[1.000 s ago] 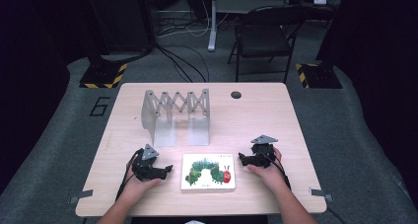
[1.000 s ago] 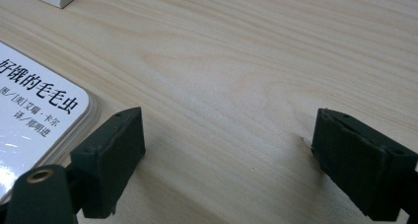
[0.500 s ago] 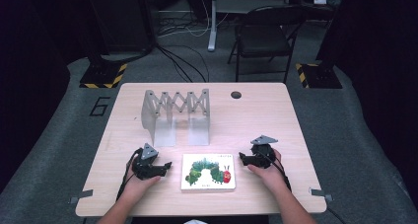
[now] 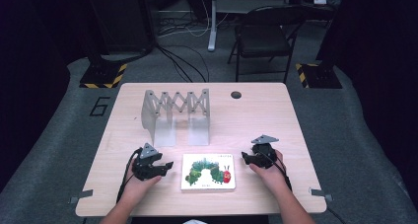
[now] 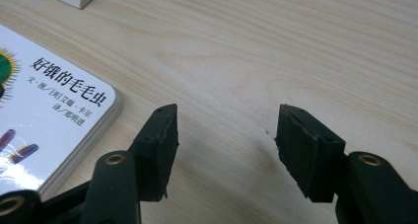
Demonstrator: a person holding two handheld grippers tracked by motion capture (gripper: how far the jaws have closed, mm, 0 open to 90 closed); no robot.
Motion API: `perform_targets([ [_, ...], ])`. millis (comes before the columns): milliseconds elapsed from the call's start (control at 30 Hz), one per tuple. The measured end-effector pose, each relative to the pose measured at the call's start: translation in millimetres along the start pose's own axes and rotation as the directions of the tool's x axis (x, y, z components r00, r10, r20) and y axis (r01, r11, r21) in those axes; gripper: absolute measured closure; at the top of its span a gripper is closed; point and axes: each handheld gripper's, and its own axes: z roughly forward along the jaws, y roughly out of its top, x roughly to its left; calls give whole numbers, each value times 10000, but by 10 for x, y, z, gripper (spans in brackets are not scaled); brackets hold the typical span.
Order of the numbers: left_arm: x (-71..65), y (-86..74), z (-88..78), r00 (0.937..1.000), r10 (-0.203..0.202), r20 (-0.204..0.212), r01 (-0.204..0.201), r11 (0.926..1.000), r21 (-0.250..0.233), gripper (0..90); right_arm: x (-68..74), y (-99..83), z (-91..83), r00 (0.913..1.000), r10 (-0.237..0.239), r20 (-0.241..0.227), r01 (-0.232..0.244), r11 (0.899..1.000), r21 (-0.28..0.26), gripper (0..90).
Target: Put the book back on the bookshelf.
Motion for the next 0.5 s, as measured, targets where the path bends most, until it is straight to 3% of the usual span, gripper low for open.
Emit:
perform_targets([
  [33, -7, 9, -2, 10000, -32, 17, 32, 10000, 43, 389, -8, 0, -9, 9994, -358, 0, 358, 9994, 5, 412],
  [67, -21, 23, -8, 10000, -72, -49, 72, 10000, 48, 389, 24, 8, -12, 10000, 25, -42, -25, 10000, 7, 413],
  [200, -94, 90, -55, 9999, -127, 54, 127, 9999, 28, 396, 27, 17, -33, 9997, 137, -206, -137, 9999, 20, 403],
  [267, -134, 124, -80, 10000, -91, -16, 92, 9995, 295, 398, 20, 28, -65, 9982, 413, -440, -411, 9991, 51, 403],
  [400, -195, 129, -114, 9975, -661, 231, 657, 9977, 160, 398, 7, 37, -108, 9976, 484, -503, -481, 9988, 58, 406],
  [500, -266, 111, -129, 9980, -471, 419, 471, 9989, 18, 396, -6, 58, -154, 9966, 375, -739, -383, 9992, -93, 439],
])
